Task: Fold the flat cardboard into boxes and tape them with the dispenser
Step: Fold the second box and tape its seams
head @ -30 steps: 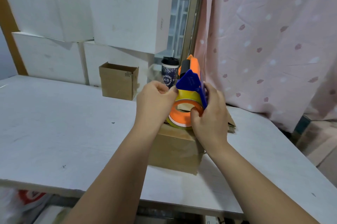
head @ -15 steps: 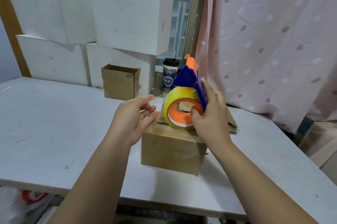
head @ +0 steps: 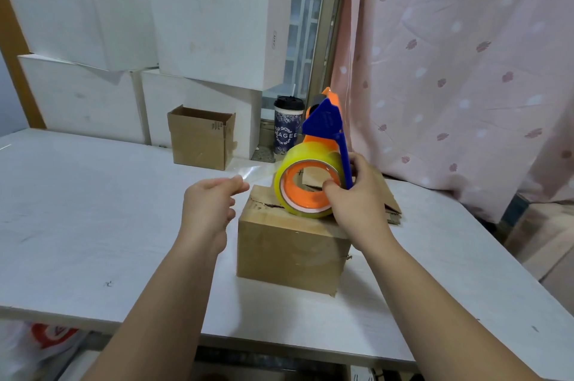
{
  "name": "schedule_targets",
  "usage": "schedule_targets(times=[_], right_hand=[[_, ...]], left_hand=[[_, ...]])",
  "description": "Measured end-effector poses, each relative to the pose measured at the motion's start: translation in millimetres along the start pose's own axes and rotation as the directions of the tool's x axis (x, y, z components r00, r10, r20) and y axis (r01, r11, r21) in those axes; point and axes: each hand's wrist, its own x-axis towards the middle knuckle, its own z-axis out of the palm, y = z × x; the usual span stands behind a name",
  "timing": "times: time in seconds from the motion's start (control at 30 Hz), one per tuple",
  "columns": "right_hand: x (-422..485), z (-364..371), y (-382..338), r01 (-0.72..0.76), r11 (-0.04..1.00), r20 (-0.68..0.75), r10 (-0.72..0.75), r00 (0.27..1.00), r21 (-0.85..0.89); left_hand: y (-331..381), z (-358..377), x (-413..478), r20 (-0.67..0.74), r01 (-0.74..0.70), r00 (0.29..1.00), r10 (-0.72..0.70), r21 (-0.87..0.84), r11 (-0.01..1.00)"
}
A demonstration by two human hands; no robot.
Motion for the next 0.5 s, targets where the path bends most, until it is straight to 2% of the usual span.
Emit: schedule_targets(times=[0.07, 0.27, 0.37, 0.5], right_hand=[[1.0, -2.3, 0.2, -0.018, 0.999, 0.015, 0.018, 1.000, 0.029], [-0.2, -2.2, -2.0, -0.005, 0.994, 0.014, 0.003, 1.000, 0.109], [-1.1, -1.3, -0.6, 0.003, 0.987, -0.015, -0.001, 1.000, 0.158], [-5.0, -0.4, -0.2, 0.045, 0.976, -0.041, -0.038, 0.998, 0.214]], left_hand=[[-3.6, -2.2, 1.1, 0.021, 0.077, 0.997, -0.075, -0.086, 0.993], [-10.2, -4.3, 2.1, 0.031, 0.176, 0.984, -0.175, -0.299, 0.938], [-9.3, -6.2, -0.2, 0.005, 0.134, 0.990, -0.138, -0.287, 0.949], [-7.3, -6.7, -6.6, -0.067, -0.001, 0.998, -0.006, -0.097, 0.995]])
